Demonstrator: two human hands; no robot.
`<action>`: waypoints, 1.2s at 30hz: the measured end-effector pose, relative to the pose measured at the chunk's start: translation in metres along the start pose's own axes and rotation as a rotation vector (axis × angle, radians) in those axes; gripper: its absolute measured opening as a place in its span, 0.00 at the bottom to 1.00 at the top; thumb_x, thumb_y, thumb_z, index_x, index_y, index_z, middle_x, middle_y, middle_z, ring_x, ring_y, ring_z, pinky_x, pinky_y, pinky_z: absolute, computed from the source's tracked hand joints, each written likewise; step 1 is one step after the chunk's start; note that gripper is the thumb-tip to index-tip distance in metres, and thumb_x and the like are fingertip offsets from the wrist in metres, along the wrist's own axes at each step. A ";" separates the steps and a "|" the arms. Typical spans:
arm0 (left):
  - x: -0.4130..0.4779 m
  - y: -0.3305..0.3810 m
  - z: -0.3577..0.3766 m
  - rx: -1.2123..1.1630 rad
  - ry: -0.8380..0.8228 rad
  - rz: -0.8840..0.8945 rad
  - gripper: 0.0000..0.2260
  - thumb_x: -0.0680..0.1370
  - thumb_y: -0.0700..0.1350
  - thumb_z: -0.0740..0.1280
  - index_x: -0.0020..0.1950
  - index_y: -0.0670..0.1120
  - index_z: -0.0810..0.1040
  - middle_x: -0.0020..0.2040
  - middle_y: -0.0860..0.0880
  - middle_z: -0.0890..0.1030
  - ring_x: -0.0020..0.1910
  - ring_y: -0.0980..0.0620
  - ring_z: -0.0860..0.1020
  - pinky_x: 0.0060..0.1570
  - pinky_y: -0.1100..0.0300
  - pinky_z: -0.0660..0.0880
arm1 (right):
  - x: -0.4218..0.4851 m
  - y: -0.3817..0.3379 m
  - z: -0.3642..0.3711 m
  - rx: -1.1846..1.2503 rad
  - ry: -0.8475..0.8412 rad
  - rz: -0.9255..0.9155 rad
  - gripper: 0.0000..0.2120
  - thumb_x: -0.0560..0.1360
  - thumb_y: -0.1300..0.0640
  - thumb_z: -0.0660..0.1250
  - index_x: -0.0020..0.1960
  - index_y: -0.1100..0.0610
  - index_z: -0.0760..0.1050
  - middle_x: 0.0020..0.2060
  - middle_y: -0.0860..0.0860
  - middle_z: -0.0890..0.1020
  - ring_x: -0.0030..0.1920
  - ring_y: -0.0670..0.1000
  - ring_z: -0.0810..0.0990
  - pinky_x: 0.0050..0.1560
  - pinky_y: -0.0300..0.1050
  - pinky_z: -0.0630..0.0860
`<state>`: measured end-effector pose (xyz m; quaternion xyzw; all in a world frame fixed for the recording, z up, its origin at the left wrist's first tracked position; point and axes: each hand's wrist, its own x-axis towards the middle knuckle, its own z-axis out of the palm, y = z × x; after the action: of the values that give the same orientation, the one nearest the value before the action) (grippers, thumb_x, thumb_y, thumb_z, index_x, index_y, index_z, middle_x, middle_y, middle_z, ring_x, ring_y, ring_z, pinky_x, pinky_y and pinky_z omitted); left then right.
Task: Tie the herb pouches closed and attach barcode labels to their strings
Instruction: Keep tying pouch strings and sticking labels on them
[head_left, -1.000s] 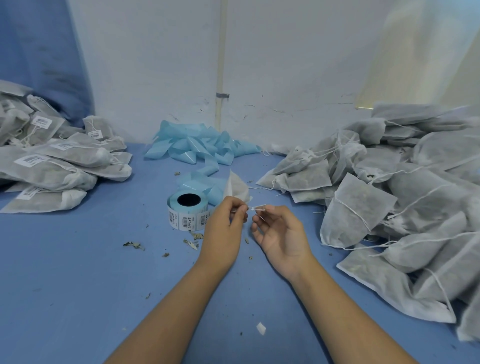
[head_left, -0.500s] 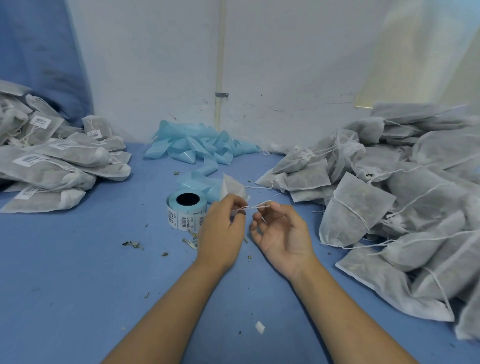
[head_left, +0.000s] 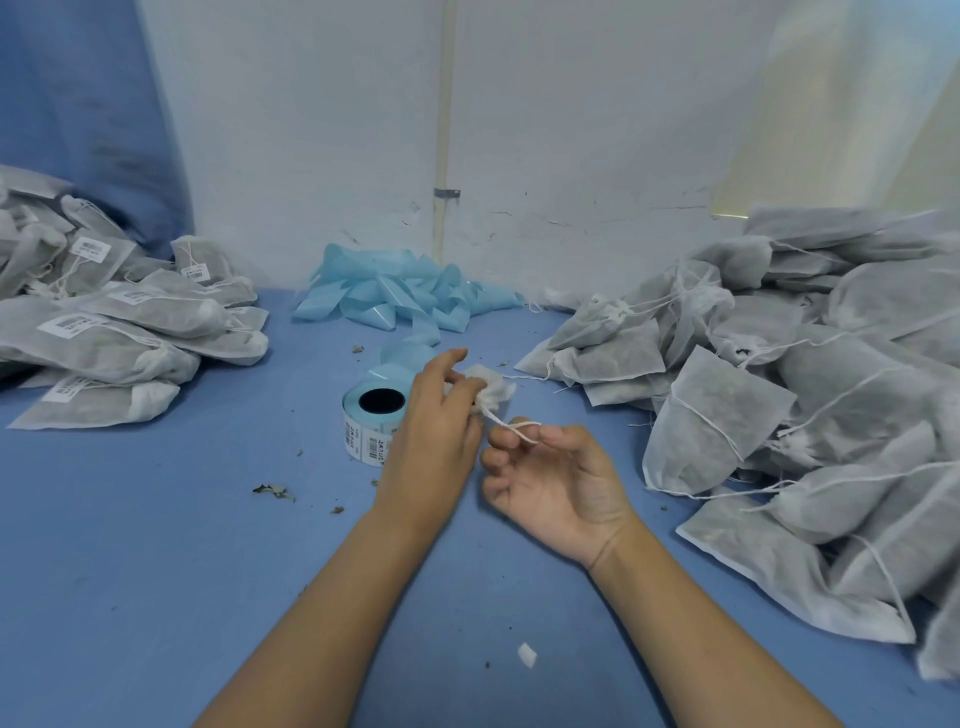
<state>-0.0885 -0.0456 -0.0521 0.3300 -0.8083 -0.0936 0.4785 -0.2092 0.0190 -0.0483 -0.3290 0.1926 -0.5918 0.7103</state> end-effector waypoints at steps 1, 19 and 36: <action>0.001 0.001 -0.002 -0.016 0.025 0.000 0.11 0.75 0.31 0.64 0.58 0.36 0.76 0.68 0.41 0.70 0.64 0.45 0.71 0.58 0.66 0.63 | 0.001 0.000 -0.001 0.010 0.025 -0.009 0.13 0.54 0.57 0.79 0.32 0.55 0.76 0.34 0.49 0.76 0.35 0.48 0.75 0.37 0.38 0.71; 0.032 0.021 -0.012 -0.936 0.253 -0.528 0.17 0.74 0.32 0.59 0.54 0.52 0.77 0.50 0.53 0.80 0.50 0.54 0.77 0.52 0.59 0.73 | 0.014 0.008 0.001 -0.203 0.569 -0.362 0.10 0.75 0.63 0.68 0.36 0.53 0.76 0.37 0.46 0.83 0.40 0.46 0.80 0.43 0.36 0.77; 0.024 0.021 -0.004 -0.908 0.254 -0.672 0.02 0.75 0.43 0.71 0.46 0.48 0.79 0.41 0.54 0.83 0.37 0.63 0.81 0.34 0.71 0.74 | 0.016 0.011 -0.010 -0.641 0.645 -0.404 0.05 0.76 0.59 0.66 0.41 0.55 0.73 0.40 0.49 0.82 0.41 0.46 0.80 0.43 0.37 0.75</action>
<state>-0.1021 -0.0438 -0.0230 0.3389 -0.4741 -0.5376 0.6094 -0.2045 0.0022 -0.0616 -0.3617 0.5073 -0.7001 0.3487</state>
